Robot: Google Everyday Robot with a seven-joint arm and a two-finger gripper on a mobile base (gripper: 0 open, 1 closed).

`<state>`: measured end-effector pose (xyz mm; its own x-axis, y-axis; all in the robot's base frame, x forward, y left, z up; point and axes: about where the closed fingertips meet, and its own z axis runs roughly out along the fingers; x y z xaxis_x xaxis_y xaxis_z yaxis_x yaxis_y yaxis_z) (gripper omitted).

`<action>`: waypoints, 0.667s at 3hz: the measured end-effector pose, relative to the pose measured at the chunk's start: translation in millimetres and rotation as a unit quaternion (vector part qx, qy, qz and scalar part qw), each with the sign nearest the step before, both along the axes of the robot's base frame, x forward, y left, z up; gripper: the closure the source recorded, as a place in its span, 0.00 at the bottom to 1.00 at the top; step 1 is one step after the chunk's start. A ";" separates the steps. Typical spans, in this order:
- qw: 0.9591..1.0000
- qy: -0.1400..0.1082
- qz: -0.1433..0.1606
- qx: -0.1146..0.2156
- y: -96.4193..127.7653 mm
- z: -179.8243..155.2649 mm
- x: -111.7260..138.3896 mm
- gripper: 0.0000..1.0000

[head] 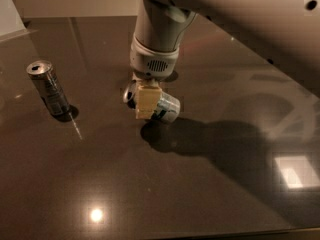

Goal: Knock 7up can over

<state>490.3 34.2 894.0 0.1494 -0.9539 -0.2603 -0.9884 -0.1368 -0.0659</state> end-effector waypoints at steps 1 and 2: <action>0.999 -0.010 0.005 -0.044 -9.8 -6.5 2.2 1.00; 0.997 -0.016 0.011 -0.076 -16.8 -12.2 3.2 0.82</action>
Offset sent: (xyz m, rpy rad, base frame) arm 0.0028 -0.0291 -0.0177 -0.2437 -0.0369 0.0380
